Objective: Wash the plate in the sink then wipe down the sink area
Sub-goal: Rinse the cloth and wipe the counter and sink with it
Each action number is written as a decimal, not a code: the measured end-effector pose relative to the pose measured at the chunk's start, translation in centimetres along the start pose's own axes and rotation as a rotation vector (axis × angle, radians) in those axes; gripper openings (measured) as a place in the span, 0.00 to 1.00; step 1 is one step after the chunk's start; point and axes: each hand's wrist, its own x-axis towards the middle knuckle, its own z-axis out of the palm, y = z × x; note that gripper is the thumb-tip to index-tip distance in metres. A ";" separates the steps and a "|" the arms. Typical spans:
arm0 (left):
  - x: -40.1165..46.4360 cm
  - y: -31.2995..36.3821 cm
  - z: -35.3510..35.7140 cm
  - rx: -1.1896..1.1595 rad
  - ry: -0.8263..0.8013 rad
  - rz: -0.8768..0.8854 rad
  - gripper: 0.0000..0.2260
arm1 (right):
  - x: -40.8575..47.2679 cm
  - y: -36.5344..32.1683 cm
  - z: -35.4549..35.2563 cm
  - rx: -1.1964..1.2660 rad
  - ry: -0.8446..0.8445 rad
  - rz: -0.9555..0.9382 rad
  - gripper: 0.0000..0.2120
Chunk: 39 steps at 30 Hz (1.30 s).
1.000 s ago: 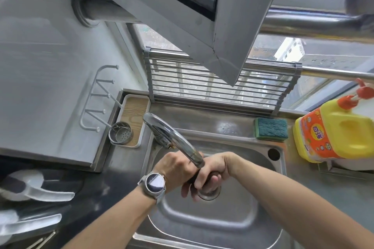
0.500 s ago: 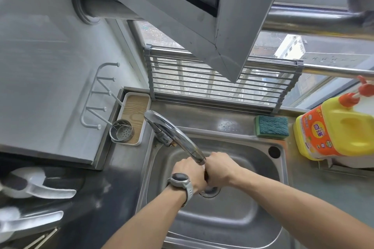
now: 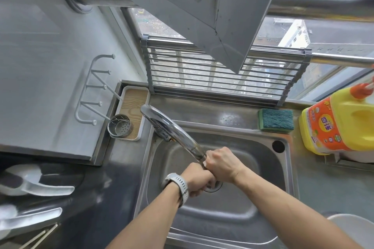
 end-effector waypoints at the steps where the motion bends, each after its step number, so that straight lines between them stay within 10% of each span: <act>1: 0.1 -0.4 0.2 -0.046 -0.001 0.004 0.05 | 0.1 -0.2 0.1 0.001 -0.039 0.026 0.10; 7: 0.3 -2.2 -0.3 -0.421 -0.044 0.061 0.14 | -1.2 -0.6 -1.3 0.347 -0.340 0.507 0.18; 12: 0.8 -3.5 -1.6 0.491 0.415 0.435 0.16 | -1.2 0.7 -3.9 1.080 -0.652 0.634 0.29; 19: 0.3 -4.4 -3.4 0.758 0.765 1.284 0.17 | 0.4 4.5 -2.7 1.886 -1.193 0.402 0.35; 23: 1.1 -3.3 -4.1 0.998 0.843 1.355 0.13 | 2.6 1.7 -3.5 1.533 -1.399 0.282 0.13; 30: -1.1 0.1 -0.7 1.207 0.527 0.627 0.06 | 0.5 -2.0 -3.6 0.370 -0.762 0.449 0.13; 39: 2.0 -1.6 2.9 0.288 0.110 0.081 0.09 | -3.1 -1.3 -0.9 -0.011 -0.405 0.156 0.12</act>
